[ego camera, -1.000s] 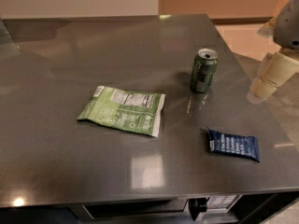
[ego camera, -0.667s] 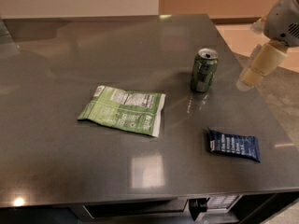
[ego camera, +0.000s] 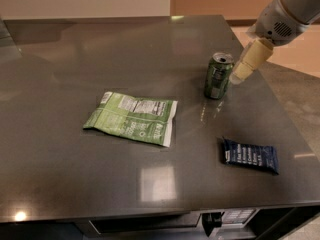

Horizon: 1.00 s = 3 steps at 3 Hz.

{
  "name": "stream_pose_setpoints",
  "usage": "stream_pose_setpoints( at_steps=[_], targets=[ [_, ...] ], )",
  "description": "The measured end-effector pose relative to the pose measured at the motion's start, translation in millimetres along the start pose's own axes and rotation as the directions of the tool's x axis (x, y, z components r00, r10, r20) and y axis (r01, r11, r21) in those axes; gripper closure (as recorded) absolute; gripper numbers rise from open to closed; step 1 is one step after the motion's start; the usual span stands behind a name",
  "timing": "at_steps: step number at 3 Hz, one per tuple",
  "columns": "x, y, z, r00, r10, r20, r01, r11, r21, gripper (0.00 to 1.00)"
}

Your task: Move green can near rxbar blueberry

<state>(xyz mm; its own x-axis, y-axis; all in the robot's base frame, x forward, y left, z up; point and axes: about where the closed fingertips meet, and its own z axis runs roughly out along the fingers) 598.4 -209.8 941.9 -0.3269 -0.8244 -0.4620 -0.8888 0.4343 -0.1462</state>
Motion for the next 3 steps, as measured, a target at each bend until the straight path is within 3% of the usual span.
stream_pose_setpoints(
  at_steps=[2, 3],
  targets=[
    [-18, -11, 45, 1.000, 0.031, 0.000, -0.031, 0.9971, -0.069, 0.00],
    [-21, -8, 55, 1.000, 0.027, -0.009, -0.028, 0.9960, -0.085, 0.16]
  ],
)
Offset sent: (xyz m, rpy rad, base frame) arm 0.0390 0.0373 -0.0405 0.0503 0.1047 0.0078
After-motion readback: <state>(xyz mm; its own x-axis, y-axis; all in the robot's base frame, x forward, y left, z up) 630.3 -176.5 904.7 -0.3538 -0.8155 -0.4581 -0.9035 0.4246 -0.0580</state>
